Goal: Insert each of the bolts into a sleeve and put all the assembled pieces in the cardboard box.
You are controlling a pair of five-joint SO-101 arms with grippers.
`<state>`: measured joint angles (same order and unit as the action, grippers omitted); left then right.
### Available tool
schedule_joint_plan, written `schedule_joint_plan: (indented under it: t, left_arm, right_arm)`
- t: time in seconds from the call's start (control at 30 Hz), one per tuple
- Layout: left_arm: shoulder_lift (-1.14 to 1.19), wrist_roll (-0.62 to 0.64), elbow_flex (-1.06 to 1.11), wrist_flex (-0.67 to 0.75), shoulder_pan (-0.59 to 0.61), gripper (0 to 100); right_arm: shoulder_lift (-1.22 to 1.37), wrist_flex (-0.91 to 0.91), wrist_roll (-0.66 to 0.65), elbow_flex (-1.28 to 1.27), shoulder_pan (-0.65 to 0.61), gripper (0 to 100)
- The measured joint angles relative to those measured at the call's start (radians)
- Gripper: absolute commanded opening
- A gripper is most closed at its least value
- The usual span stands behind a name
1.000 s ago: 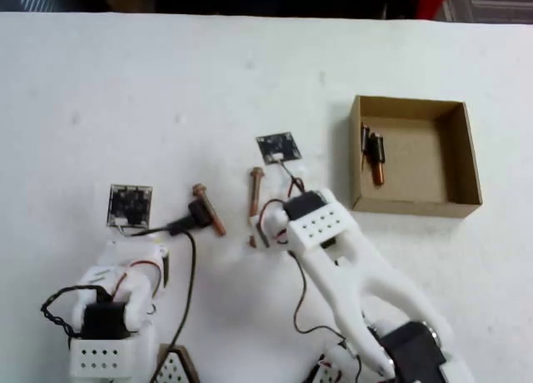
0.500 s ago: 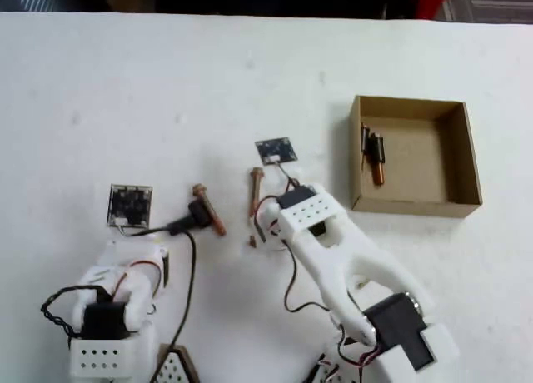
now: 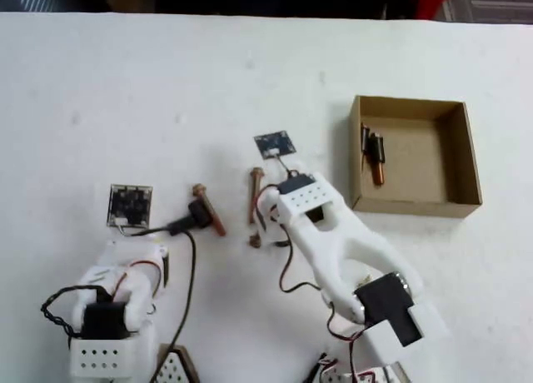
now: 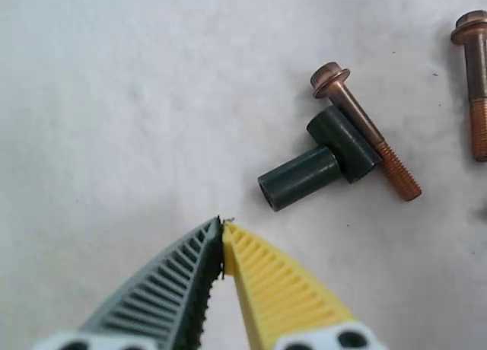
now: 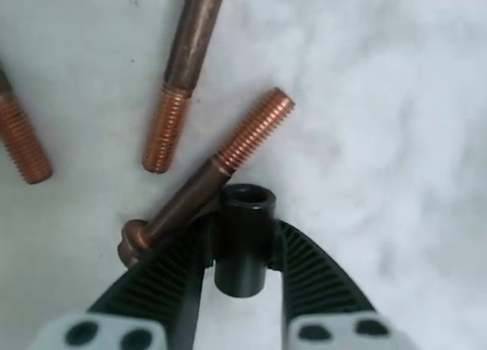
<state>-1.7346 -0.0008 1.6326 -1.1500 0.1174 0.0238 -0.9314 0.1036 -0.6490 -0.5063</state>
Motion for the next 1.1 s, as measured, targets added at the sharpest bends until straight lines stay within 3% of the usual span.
schedule_joint_plan:
  t: [0.37,0.87,1.1]
  left_arm:
    - [0.000,0.000,0.000,0.000,0.000,2]
    - [0.000,0.000,0.000,0.000,0.000,2]
    - [0.000,0.000,0.026,0.005,0.000,2]
  right_arm:
    - [-0.057,-0.068,-0.023,0.012,-0.002,1.7]
    - [-0.611,-0.275,-0.028,0.014,-0.002,1.7]
    - [-0.790,-0.275,-0.118,-0.020,0.120,1.7]
